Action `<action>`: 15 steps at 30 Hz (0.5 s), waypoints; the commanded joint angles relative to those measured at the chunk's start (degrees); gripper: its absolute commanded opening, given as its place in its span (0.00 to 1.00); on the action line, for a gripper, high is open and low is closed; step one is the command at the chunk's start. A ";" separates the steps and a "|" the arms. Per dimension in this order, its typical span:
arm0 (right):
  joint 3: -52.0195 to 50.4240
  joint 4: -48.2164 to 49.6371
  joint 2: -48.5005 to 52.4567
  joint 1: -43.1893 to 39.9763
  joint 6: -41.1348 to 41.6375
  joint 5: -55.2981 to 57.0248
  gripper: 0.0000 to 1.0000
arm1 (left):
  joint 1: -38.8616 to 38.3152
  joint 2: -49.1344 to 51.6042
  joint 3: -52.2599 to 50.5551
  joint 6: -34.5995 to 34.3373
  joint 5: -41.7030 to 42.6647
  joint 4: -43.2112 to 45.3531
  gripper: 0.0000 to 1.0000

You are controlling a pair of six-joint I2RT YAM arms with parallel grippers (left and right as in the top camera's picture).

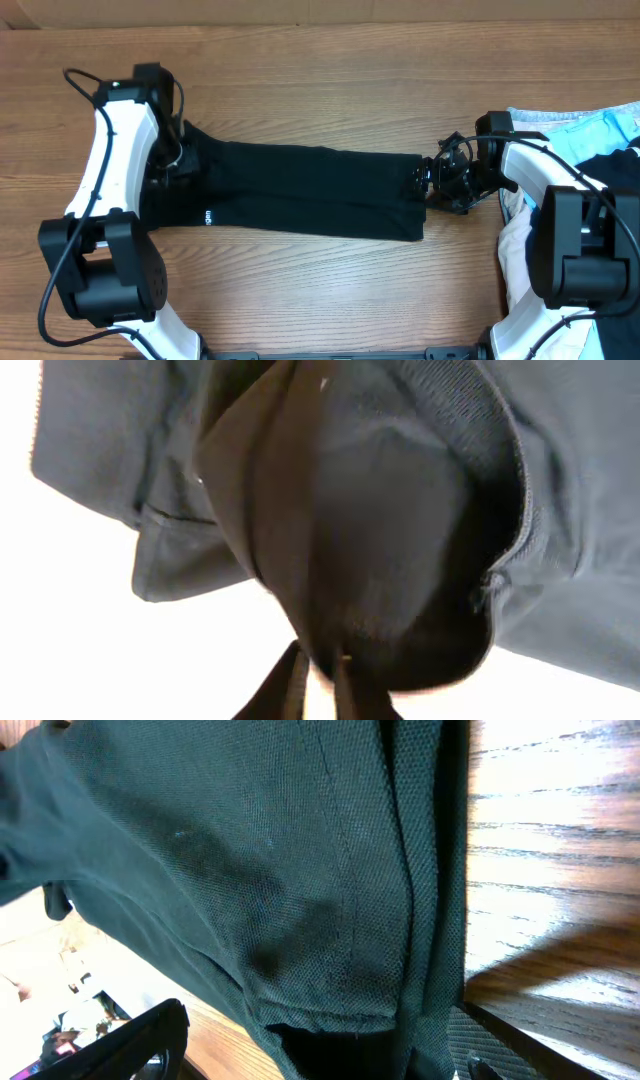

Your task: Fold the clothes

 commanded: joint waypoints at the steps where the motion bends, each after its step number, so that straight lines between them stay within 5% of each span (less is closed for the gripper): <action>1: -0.20 -0.04 -0.63 0.26 0.00 -0.52 0.87 | -0.37 -0.66 -3.23 -0.83 -1.07 0.46 0.39; 3: -0.20 -0.04 -0.63 0.26 0.00 -0.52 0.87 | -0.37 -0.66 -3.61 -0.81 -1.05 0.46 0.77; 5: -0.20 -0.04 -0.63 0.26 0.00 -0.52 0.87 | -0.37 -0.66 -3.50 -0.81 -1.07 0.50 0.79; 10: -0.20 -0.02 -0.63 0.26 0.00 -0.55 0.87 | -0.37 -0.66 -3.10 -0.81 -1.05 2.34 0.78; 15: -0.20 0.00 -0.63 0.26 0.00 -0.52 0.87 | -0.37 -0.66 -3.26 -0.81 -1.03 9.35 0.44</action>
